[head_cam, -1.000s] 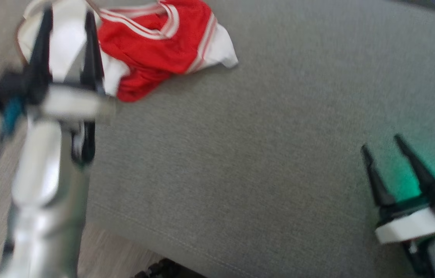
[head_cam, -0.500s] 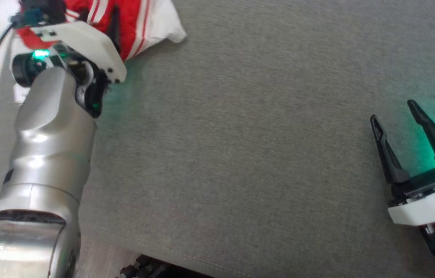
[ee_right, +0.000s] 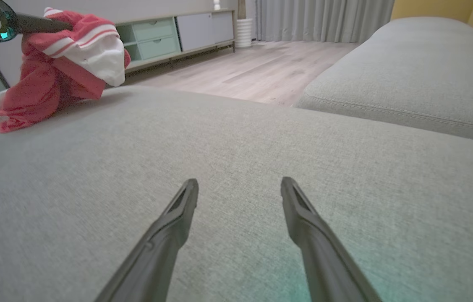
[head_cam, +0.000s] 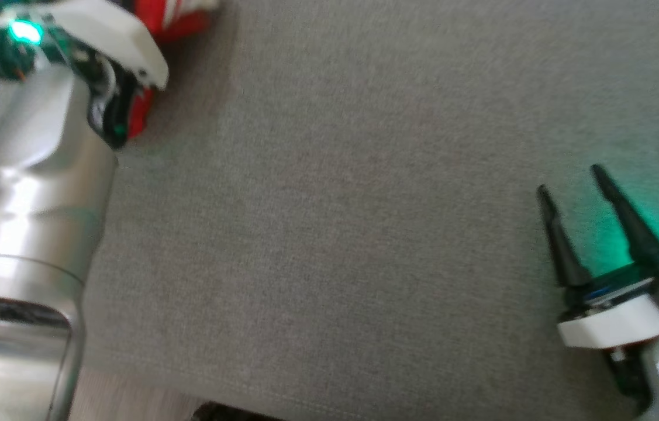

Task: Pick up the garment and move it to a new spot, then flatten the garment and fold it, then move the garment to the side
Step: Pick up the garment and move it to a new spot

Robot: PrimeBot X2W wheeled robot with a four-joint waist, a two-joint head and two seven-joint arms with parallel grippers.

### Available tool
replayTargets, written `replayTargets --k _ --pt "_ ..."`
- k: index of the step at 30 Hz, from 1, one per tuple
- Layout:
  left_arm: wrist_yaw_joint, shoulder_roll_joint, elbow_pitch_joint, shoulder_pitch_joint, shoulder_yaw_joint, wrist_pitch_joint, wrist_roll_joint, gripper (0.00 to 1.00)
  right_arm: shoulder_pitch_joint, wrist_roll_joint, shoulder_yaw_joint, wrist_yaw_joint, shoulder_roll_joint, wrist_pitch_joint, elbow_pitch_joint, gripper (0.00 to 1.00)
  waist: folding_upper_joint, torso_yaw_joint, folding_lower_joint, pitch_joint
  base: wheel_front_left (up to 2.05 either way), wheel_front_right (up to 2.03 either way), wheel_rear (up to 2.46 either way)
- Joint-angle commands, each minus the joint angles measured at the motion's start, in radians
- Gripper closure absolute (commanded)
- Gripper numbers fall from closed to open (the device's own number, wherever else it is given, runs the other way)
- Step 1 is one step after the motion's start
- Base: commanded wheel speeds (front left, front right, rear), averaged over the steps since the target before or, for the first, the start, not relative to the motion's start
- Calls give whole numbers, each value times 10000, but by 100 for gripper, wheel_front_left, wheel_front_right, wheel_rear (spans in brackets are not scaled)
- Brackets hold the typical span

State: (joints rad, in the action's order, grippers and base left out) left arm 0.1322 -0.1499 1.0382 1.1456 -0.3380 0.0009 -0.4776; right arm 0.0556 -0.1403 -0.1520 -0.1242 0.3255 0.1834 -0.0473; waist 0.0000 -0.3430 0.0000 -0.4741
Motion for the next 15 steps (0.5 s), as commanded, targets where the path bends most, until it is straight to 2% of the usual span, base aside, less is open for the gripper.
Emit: replayTargets --k 1,9,15 --pt "-17 -615 -456 527 51 -122 -106 100 121 -60 -273 -65 -67 148 -227 0 0 249 0 530 0 0 0" --pt "-16 -1442 -2918 993 -1799 -25 -1094 100 250 -347 -809 -65 -1301 733 1053 0 0 1573 0 2763 0 0 0" --pt "-16 -2045 -4890 1052 -2558 331 -1707 100 24 -454 -909 -65 -2048 779 1073 0 0 3029 0 3856 0 0 0"
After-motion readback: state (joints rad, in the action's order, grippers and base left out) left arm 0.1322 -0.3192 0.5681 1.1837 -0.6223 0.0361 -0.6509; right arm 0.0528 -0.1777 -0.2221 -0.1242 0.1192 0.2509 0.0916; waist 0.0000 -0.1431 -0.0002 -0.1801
